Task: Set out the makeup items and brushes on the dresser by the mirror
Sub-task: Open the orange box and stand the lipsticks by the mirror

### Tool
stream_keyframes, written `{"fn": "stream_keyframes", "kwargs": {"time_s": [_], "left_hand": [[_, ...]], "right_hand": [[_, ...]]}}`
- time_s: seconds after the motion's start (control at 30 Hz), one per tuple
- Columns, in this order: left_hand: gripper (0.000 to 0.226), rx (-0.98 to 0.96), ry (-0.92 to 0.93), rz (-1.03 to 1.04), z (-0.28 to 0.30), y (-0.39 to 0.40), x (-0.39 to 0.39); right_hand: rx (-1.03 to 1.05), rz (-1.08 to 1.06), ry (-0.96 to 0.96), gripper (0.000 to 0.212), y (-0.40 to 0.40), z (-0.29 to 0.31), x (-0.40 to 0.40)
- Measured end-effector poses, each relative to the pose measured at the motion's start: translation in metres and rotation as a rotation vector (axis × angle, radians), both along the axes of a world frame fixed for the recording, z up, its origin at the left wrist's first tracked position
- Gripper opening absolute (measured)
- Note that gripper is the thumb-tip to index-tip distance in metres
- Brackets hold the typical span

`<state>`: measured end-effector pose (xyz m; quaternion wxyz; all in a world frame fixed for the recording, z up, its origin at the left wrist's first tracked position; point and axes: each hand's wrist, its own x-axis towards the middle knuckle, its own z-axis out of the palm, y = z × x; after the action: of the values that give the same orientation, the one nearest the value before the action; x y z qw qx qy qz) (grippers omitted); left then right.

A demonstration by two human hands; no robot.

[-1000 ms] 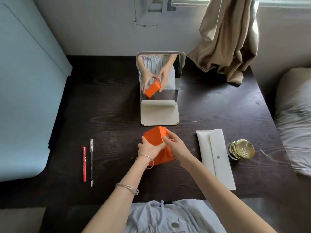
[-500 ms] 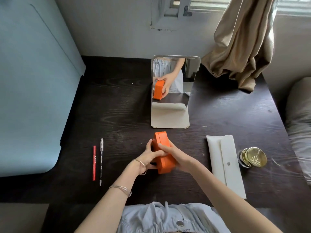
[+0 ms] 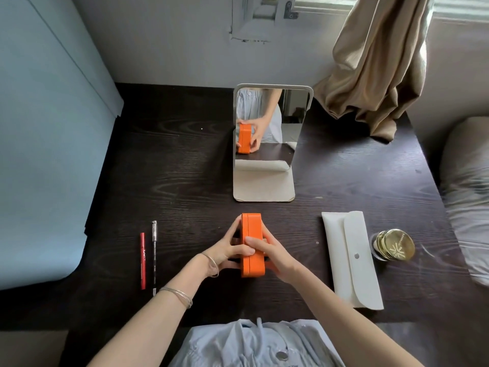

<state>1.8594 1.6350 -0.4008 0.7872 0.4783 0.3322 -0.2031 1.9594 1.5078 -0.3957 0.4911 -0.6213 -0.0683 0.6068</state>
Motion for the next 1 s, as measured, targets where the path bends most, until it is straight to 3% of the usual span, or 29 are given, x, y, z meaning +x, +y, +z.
{"fn": "stream_keyframes", "kwargs": {"time_s": [0.2, 0.5, 0.6, 0.67, 0.83, 1.0], "left_hand": [[0.106, -0.039, -0.030, 0.002, 0.003, 0.006, -0.002], [0.105, -0.074, -0.019, 0.063, 0.010, 0.008, -0.005], [0.094, -0.116, -0.034, 0.114, 0.010, 0.012, -0.012], [0.073, -0.181, -0.047, 0.167, 0.015, 0.013, -0.016], [0.028, -0.271, 0.075, 0.393, 0.014, 0.018, -0.022], [0.024, -0.037, 0.179, 0.517, 0.003, 0.020, -0.023]], "right_hand": [[0.057, -0.050, 0.121, 0.054, -0.008, 0.003, 0.010], [0.093, -0.061, 0.181, 0.046, -0.017, 0.009, 0.022], [0.051, -0.158, 0.076, 0.049, -0.022, 0.000, 0.023], [0.004, -0.220, -0.021, 0.047, -0.026, -0.006, 0.023], [-0.259, -0.146, -0.468, 0.022, -0.028, -0.004, 0.021], [-0.408, 0.034, -0.735, 0.028, -0.023, -0.015, 0.020]]}}
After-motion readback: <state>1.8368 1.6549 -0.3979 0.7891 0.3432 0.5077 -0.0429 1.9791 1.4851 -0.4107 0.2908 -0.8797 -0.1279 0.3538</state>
